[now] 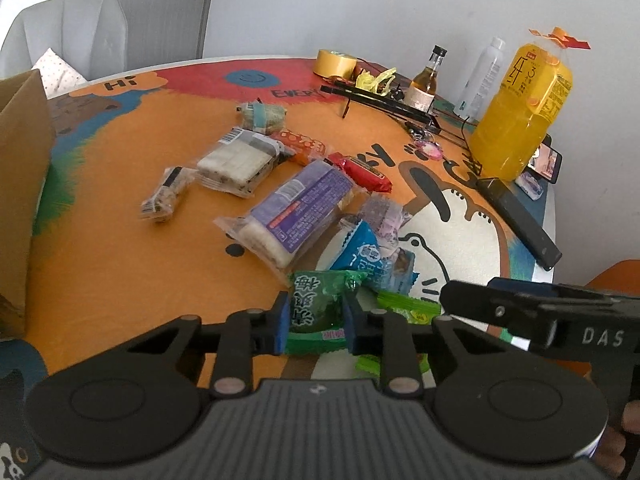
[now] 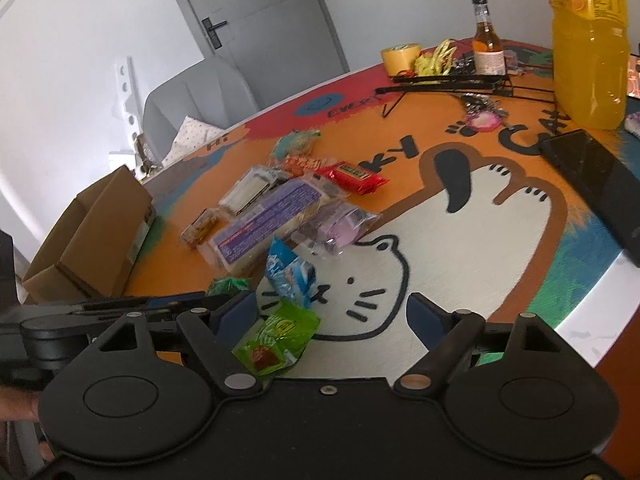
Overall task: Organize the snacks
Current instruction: 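Grasp a green snack bag with left tool while right tool grasps another green bag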
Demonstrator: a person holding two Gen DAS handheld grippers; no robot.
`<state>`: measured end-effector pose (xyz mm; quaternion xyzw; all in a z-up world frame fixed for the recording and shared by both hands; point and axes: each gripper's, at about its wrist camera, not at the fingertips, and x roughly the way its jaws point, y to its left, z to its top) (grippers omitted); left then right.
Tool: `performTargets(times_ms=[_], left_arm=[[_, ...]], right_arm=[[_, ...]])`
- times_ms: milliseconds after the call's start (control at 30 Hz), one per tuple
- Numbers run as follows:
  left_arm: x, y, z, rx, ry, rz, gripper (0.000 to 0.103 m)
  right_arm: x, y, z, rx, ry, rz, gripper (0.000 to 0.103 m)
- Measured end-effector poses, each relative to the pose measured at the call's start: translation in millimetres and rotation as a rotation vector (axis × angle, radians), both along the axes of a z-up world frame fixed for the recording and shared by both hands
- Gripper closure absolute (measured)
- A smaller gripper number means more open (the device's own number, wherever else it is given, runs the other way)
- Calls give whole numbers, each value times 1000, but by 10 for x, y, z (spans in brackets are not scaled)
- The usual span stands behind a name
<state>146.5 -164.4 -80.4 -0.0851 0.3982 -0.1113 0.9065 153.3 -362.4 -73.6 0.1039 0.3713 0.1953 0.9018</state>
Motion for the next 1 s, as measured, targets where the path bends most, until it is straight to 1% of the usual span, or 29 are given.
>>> performTargets(times_ms=[200,267,300,333,400,433,467,500,633,700,800,1000], left_arm=[[-46,93,36,-2,-6,20,77],[-60,134,47,-2,-6,26,77],[-67,151,49,-3,-5,30,77],[-71,170,49,-4,-2,35,77],[-73,196,49,-6,3,38,77],[-73,205,44,-6,5,38,77],[-72,210,36,-6,9,37,77],[-66,211,23,-5,16,40,76],[-33,185,-11,20,17,44,69],[-4,163,-34,36,27,42,59],[26,140,-68,41,33,43,51],[55,55,-104,60,19,16,51]], right_arm=[[4,159,-46,-10,18,55,20],[-4,238,-63,-22,19,81,22],[-6,279,-78,-28,21,98,26],[-4,310,-96,-32,27,110,35],[14,364,-153,-47,45,122,50],[-3,382,-155,-62,23,119,59],[-2,391,-157,-71,19,125,65],[8,379,-157,-57,25,132,67],[6,329,-158,-52,13,113,68],[20,288,-164,-43,13,98,68],[45,231,-164,-41,4,81,71],[81,177,-177,-37,-10,57,73]])
